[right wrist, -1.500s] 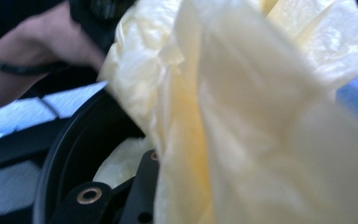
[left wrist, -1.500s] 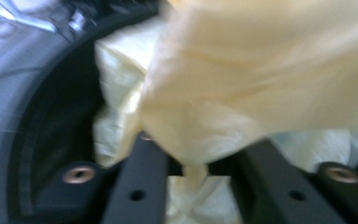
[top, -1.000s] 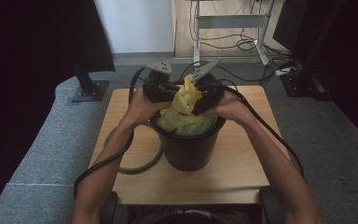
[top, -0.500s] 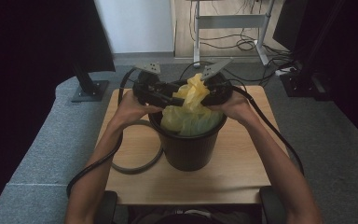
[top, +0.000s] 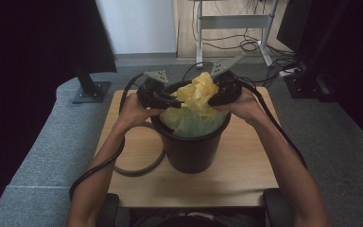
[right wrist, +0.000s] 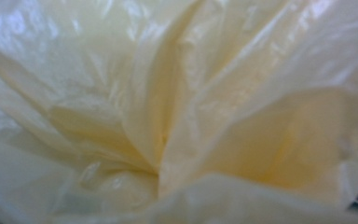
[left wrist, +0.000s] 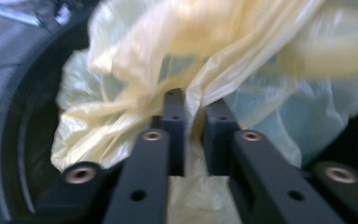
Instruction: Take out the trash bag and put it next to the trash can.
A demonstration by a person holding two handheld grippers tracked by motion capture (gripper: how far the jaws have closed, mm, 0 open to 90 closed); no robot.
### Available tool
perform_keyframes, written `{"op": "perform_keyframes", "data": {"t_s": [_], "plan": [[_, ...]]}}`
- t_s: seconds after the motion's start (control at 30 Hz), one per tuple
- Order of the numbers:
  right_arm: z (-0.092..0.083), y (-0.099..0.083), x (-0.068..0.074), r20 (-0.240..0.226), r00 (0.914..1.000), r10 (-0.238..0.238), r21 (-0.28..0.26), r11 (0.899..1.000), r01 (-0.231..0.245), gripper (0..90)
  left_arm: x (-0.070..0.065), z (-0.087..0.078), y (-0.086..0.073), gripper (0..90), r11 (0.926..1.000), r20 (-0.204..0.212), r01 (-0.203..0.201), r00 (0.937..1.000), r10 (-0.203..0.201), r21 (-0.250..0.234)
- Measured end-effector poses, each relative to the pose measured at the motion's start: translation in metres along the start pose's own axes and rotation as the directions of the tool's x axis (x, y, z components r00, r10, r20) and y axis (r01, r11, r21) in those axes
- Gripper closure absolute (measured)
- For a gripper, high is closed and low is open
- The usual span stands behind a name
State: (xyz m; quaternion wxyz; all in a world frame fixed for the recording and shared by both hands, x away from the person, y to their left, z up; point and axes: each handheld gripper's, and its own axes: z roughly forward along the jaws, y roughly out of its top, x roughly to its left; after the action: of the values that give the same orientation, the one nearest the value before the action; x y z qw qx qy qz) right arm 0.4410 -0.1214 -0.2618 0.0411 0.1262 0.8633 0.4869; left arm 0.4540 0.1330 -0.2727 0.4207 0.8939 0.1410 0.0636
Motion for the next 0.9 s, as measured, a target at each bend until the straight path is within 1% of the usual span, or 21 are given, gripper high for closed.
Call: {"op": "perform_keyframes", "data": {"t_s": [0.03,0.07,0.13,0.17,0.2,0.23,0.3,0.33,0.37,0.4,0.43,0.47,0.5,0.57,0.63,0.67,0.73,0.8,0.83,0.87,0.9], "plan": [[0.003,0.000,0.000,-0.005,1.0000,-0.005,0.015,1.000,0.005,72.7,-0.001,-0.002,0.002,86.4,0.9997,0.002,0.000,1.0000,0.000,-0.023],[0.005,0.000,0.001,0.003,0.9999,-0.014,0.027,1.000,0.013,67.0,-0.001,-0.003,0.005,87.4,0.9988,0.018,0.006,0.9998,-0.005,-0.049],[0.012,0.000,0.001,0.021,0.9997,-0.013,0.053,0.999,0.011,47.7,-0.004,-0.005,0.012,87.8,0.9968,0.043,-0.003,0.9991,0.006,-0.079],[0.016,0.000,0.000,0.028,0.9996,-0.009,0.055,0.998,0.007,35.2,-0.006,-0.004,0.015,87.8,0.9959,0.059,-0.007,0.9982,0.012,-0.090],[0.020,0.001,0.000,0.049,0.9988,0.000,0.044,0.999,-0.002,25.9,-0.008,-0.003,0.019,87.8,0.9954,0.069,-0.014,0.9974,0.020,-0.095],[0.023,0.002,-0.001,0.057,0.9983,0.013,0.045,0.999,-0.016,20.6,-0.010,-0.001,0.022,87.8,0.9952,0.078,-0.024,0.9964,0.031,-0.094],[0.028,0.004,0.000,0.062,0.9980,0.012,0.061,0.998,-0.016,17.0,-0.014,0.004,0.029,87.8,0.9932,0.113,-0.042,0.9921,0.054,-0.108],[0.031,0.006,0.002,0.059,0.9983,0.003,0.064,0.998,-0.006,17.8,-0.017,0.006,0.032,87.8,0.9918,0.130,-0.051,0.9894,0.066,-0.117],[0.034,0.007,0.003,0.056,0.9984,-0.001,0.075,0.997,-0.003,22.2,-0.019,0.009,0.035,87.9,0.9904,0.146,-0.053,0.9867,0.071,-0.128],[0.037,0.008,0.005,0.058,0.9982,-0.016,0.090,0.996,0.011,33.4,-0.021,0.010,0.037,87.9,0.9899,0.152,-0.058,0.9854,0.077,-0.129],[0.038,0.008,0.006,0.052,0.9981,-0.034,0.105,0.994,0.028,46.4,-0.023,0.011,0.039,87.8,0.9904,0.141,-0.066,0.9864,0.083,-0.122],[0.038,0.007,0.008,0.057,0.9971,-0.049,0.112,0.993,0.043,54.4,-0.023,0.010,0.039,87.3,0.9906,0.131,-0.065,0.9881,0.080,-0.121],[0.036,0.006,0.008,0.064,0.9963,-0.058,0.110,0.993,0.051,63.2,-0.022,0.007,0.038,83.8,0.9912,0.115,-0.055,0.9910,0.069,-0.120],[0.033,0.003,0.007,0.100,0.9927,-0.067,0.113,0.992,0.056,74.8,-0.019,0.000,0.035,68.0,0.9907,0.072,-0.031,0.9965,0.041,-0.132],[0.027,0.000,0.004,0.122,0.9908,-0.060,0.089,0.995,0.049,79.2,-0.013,-0.009,0.027,51.5,0.9876,0.072,0.004,0.9974,0.008,-0.157],[0.023,-0.001,0.003,0.125,0.9911,-0.046,0.081,0.996,0.036,79.7,-0.010,-0.013,0.023,43.7,0.9854,0.062,0.021,0.9980,-0.011,-0.169],[0.016,-0.002,0.000,0.134,0.9904,-0.035,0.066,0.997,0.026,79.7,-0.003,-0.019,0.011,32.1,0.9814,0.048,0.054,0.9978,-0.046,-0.184],[0.009,-0.002,-0.001,0.130,0.9912,-0.022,0.046,0.999,0.016,79.7,0.005,-0.019,0.000,27.1,0.9811,0.043,0.086,0.9959,-0.079,-0.174],[0.006,-0.001,-0.001,0.124,0.9920,-0.024,0.039,0.999,0.019,79.6,0.008,-0.018,-0.005,26.7,0.9832,0.041,0.092,0.9954,-0.086,-0.158],[0.004,-0.001,0.000,0.118,0.9927,-0.026,0.029,0.999,0.022,79.5,0.011,-0.017,-0.009,27.3,0.9850,0.045,0.095,0.9950,-0.089,-0.144],[0.002,0.001,0.001,0.111,0.9936,-0.024,0.020,1.000,0.022,79.3,0.012,-0.015,-0.012,30.5,0.9872,0.056,0.092,0.9948,-0.085,-0.130]]}}
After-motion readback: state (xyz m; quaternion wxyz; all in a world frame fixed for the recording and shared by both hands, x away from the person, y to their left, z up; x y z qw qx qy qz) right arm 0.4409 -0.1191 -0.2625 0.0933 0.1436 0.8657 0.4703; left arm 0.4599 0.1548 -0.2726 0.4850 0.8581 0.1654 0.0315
